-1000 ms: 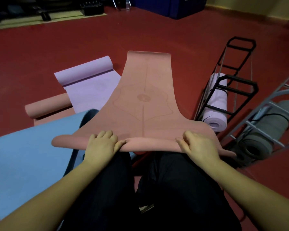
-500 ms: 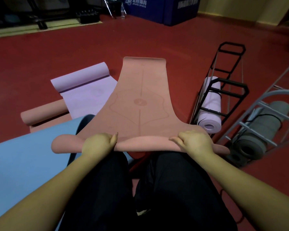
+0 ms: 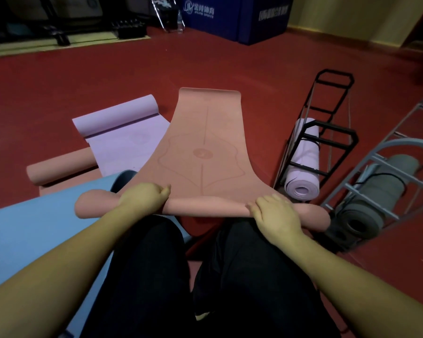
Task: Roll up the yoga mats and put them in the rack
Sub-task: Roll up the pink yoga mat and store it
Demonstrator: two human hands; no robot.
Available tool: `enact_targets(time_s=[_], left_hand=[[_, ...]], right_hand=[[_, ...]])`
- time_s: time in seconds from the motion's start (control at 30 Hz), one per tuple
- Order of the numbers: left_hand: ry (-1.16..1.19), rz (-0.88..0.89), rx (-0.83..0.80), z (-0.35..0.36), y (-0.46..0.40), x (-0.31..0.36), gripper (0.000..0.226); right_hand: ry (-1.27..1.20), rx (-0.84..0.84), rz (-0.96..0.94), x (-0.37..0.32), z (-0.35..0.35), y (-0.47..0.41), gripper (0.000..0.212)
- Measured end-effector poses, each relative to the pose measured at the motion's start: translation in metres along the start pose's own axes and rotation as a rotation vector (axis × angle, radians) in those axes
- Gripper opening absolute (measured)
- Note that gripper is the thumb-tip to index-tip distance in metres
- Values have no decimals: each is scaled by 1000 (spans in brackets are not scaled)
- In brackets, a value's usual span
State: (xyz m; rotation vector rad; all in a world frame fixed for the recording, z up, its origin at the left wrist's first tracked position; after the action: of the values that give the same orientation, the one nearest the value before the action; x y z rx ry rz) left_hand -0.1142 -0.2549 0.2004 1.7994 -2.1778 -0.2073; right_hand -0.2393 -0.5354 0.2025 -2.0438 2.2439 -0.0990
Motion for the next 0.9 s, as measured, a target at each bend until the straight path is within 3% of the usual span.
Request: enact_targets(time_s=[0.13, 0.3, 0.4, 0.67, 0.8, 0.9], left_hand=[[-74, 39, 14, -34, -5, 5, 51], [-181, -1, -290, -10, 6, 3, 33], [-269, 4, -426, 17, 17, 2, 34], [-244, -18, -342, 43, 3, -8, 42], [-184, -23, -303, 42, -3, -10, 16], [-28, -55, -226, 38, -8, -16, 33]], right_hand=[[-47, -157, 73, 10, -22, -29, 54], [-208, -672, 50, 4, -4, -31, 57], [-218, -789, 35, 1, 11, -25, 53], [-205, -717, 28, 6, 37, -29, 46], [-332, -642, 122, 14, 41, -33, 42], [-386, -555, 160, 18, 41, -39, 39]])
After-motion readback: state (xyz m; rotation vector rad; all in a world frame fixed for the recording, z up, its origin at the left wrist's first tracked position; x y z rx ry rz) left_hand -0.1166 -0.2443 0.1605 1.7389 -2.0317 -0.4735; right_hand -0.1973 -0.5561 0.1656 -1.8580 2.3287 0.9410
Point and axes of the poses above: each hand's wrist, its own y-axis away from the middle knuckle, its own z-axis out of the palm, x = y × z, the point moved 7 cm from there along -y, towards the middle knuckle, and after that the axes turned 2 degrees about -x, right-handed, at the moved point
